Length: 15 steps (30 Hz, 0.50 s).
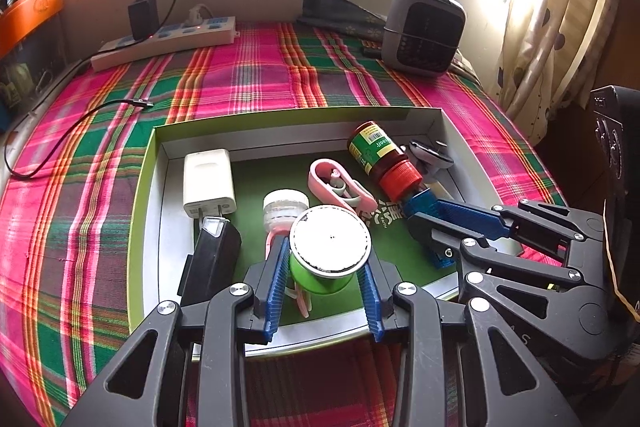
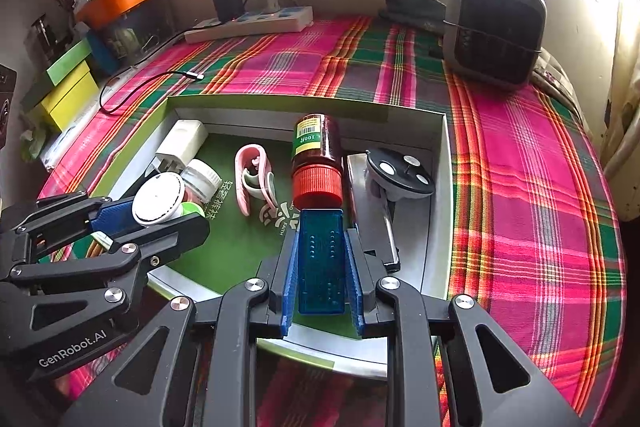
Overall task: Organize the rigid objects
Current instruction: 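Open left gripper releasing the spool while right gripper releases the USB stick in the tray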
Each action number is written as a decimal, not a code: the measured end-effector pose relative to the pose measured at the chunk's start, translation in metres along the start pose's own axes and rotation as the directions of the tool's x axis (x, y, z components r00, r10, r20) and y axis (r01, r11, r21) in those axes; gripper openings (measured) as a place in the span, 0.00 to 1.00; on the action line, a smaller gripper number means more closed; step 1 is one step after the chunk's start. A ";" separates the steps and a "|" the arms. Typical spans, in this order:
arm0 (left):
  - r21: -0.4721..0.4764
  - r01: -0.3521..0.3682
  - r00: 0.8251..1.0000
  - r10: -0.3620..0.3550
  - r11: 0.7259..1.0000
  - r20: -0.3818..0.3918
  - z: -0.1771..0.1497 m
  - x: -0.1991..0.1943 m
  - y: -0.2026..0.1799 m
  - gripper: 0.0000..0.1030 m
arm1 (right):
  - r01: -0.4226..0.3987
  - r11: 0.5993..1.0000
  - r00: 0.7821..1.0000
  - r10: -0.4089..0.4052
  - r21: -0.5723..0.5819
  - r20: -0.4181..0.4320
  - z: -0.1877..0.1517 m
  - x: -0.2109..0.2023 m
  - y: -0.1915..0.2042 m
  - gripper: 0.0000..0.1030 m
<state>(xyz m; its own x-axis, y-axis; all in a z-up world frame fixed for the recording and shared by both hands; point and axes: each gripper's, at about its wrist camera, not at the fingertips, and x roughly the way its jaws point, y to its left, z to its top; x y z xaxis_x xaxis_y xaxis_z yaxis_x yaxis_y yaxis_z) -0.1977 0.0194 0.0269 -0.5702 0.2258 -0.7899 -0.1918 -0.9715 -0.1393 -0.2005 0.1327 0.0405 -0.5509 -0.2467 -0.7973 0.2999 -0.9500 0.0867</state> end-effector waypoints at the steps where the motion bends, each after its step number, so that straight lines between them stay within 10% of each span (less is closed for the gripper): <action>1: -0.001 0.001 1.000 -0.001 1.000 0.000 0.000 0.000 0.000 0.32 | -0.001 1.000 1.000 0.001 0.000 0.003 0.000 -0.001 0.000 0.22; 15: -0.008 0.006 1.000 -0.006 1.000 0.000 0.001 -0.003 0.000 0.41 | -0.013 0.999 0.999 0.012 0.032 0.037 0.000 -0.010 -0.001 0.26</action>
<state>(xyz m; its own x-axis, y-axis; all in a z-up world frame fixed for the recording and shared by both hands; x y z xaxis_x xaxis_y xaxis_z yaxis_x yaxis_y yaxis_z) -0.1966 0.0193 0.0293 -0.5693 0.2318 -0.7888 -0.1890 -0.9706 -0.1487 -0.1948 0.1362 0.0485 -0.5757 -0.2652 -0.7735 0.2824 -0.9522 0.1162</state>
